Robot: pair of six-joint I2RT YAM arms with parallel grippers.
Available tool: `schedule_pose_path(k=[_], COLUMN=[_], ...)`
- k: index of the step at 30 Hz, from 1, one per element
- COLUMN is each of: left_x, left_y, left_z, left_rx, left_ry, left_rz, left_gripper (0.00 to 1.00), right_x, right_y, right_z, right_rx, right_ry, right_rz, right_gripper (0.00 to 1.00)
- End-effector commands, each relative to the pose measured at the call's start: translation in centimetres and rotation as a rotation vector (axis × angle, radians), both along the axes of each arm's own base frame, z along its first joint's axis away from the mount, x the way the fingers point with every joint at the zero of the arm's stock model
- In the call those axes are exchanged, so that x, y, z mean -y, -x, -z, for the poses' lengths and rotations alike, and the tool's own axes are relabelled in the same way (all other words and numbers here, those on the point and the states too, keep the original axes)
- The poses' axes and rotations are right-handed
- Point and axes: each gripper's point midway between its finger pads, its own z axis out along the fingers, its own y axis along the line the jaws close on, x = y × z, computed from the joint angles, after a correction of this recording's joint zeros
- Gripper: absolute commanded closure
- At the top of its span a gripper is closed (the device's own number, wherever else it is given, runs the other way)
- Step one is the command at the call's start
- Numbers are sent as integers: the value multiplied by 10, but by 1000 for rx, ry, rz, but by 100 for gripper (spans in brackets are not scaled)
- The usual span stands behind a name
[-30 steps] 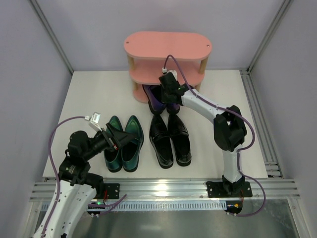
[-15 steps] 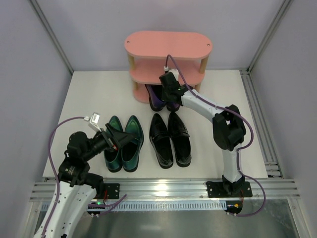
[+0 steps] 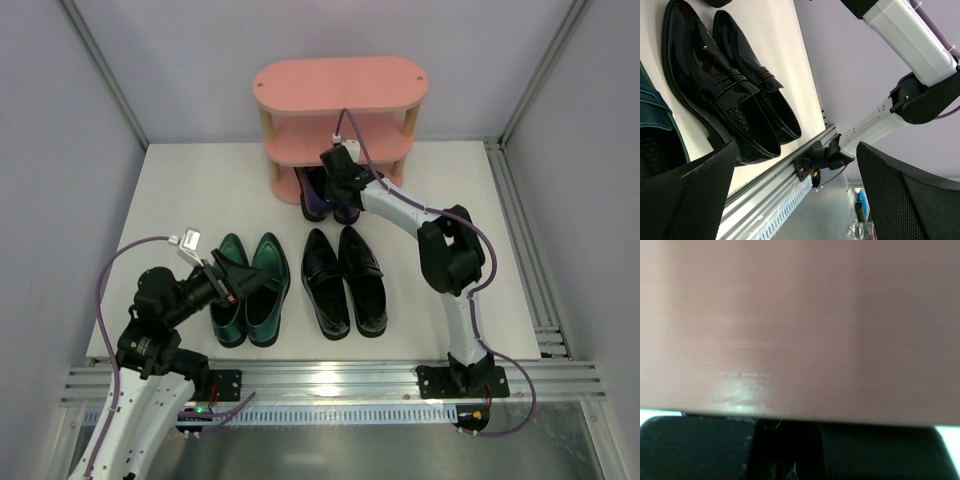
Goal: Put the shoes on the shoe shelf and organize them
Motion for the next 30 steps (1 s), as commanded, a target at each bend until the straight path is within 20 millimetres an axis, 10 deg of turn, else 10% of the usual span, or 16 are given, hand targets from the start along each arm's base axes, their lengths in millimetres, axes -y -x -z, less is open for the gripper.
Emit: schedule_pose_path(k=[1, 11, 20, 30], left_x=[0, 1, 2, 1], left_y=[3, 1, -1, -16], left_z=[-11, -9, -5, 4], left_rx=[28, 18, 9, -4], left_ry=[13, 17, 16, 6], left_rz=[8, 5, 5, -27], left_gripper=[0, 0, 0, 0], right_x=[-7, 3, 11, 27], right_y=[-53, -55, -55, -26], right_z=[-86, -85, -86, -155], right_rx=[270, 254, 241, 356], right_ry=[-148, -126, -120, -169], right_rz=[56, 68, 75, 54], right_gripper=[95, 94, 28, 18])
